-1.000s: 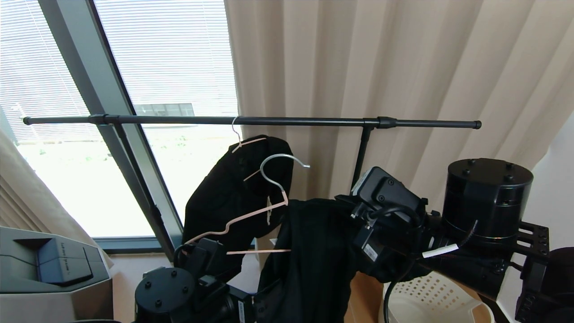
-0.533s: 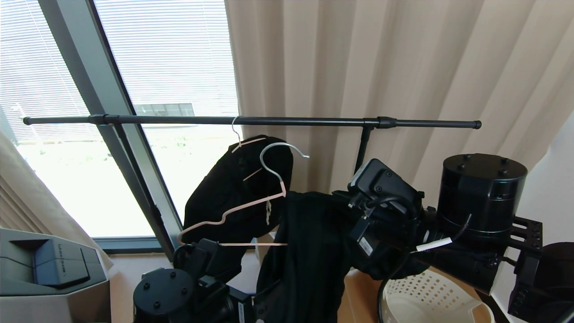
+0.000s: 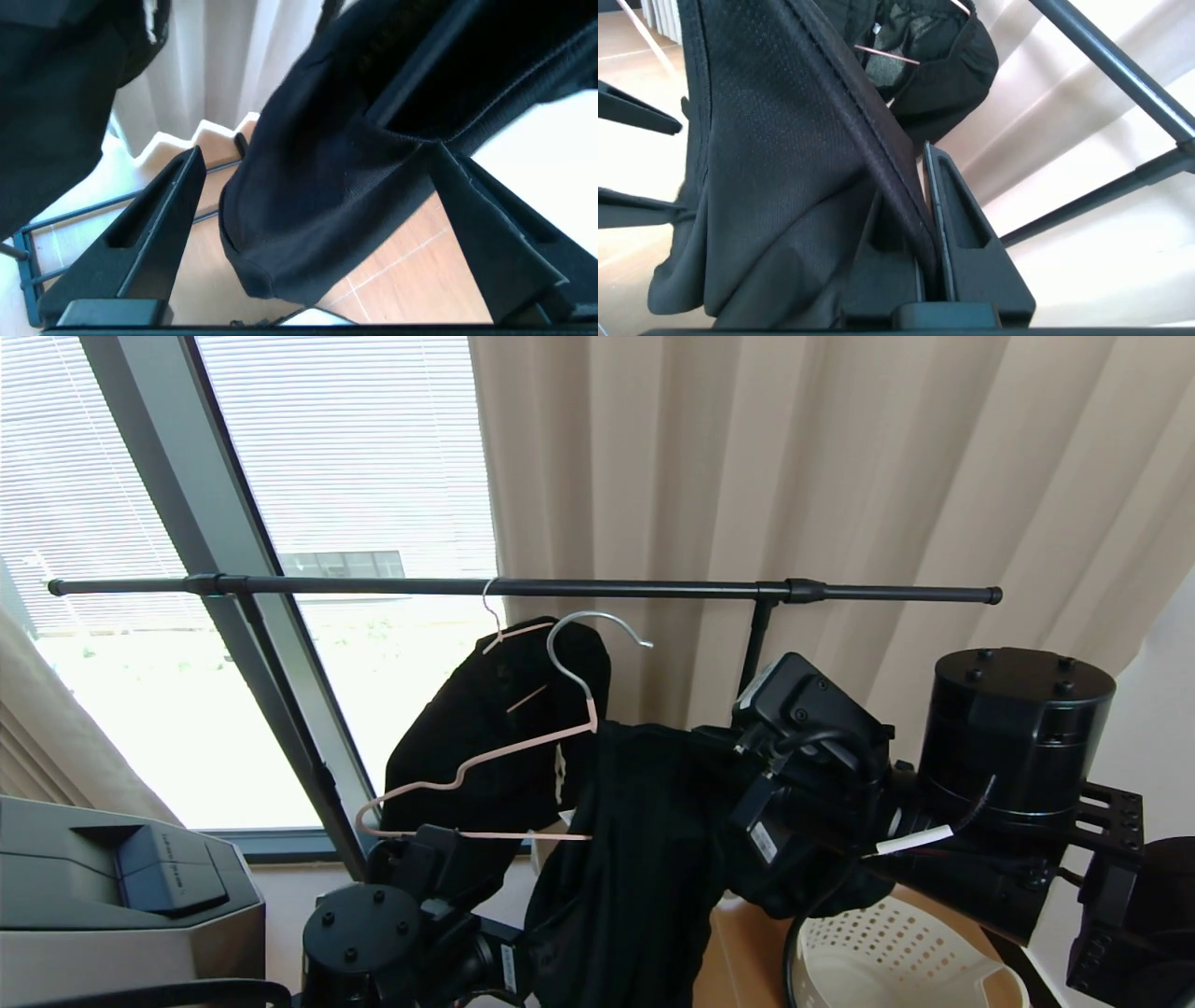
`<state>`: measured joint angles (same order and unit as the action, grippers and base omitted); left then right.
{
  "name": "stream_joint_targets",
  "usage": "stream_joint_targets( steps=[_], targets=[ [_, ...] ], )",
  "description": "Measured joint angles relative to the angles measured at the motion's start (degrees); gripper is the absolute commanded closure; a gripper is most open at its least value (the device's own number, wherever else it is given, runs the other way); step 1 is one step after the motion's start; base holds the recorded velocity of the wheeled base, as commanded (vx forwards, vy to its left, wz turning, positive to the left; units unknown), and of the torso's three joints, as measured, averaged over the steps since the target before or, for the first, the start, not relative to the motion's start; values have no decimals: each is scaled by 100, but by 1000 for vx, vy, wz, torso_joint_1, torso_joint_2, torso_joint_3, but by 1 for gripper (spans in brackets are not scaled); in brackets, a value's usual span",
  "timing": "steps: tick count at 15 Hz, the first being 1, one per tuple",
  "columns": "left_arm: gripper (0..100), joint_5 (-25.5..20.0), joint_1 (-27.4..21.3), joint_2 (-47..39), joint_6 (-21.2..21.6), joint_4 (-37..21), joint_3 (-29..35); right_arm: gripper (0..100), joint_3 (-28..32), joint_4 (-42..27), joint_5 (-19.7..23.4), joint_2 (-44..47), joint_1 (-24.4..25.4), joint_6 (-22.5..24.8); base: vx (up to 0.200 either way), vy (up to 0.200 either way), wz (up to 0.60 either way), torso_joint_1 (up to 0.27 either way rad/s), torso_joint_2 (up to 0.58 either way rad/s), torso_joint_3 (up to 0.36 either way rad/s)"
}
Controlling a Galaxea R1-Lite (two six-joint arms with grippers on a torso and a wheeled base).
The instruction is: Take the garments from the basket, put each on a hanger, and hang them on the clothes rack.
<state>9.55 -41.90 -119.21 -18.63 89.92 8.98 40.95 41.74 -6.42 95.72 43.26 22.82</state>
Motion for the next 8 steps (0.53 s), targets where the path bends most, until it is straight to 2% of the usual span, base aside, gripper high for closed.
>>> stream_joint_targets(
  steps=[8],
  targets=[
    [0, -77, 41, 455, -17, 2, -105, 100, 34, -2, 9, 23, -44, 0, 0, 0, 0, 0, 0, 0]
  ],
)
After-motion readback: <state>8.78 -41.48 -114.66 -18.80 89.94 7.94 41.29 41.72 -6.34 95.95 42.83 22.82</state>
